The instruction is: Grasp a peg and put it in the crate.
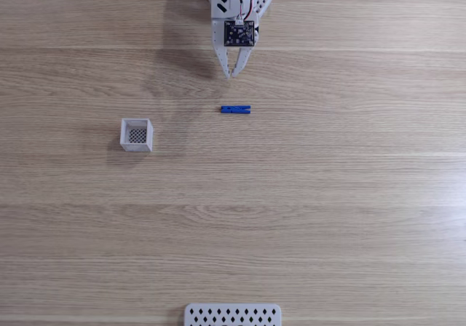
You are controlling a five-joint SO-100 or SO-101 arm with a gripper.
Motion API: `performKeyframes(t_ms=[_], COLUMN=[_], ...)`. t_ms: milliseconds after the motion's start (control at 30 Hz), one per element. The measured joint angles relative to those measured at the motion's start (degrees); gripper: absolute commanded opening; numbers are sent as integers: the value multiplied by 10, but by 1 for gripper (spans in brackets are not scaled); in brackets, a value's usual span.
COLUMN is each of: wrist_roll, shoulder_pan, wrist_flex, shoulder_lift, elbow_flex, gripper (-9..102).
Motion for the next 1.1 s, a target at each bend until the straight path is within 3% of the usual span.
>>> performKeyframes(t_ms=[767,967,1100], wrist_roll=[-1,15,118], shoulder_pan=[-10,-8,-8], wrist_flex=[0,9,33], shoulder_lift=[1,-170,-370], elbow_flex=[-1,-114,-262], gripper=[0,-1,0])
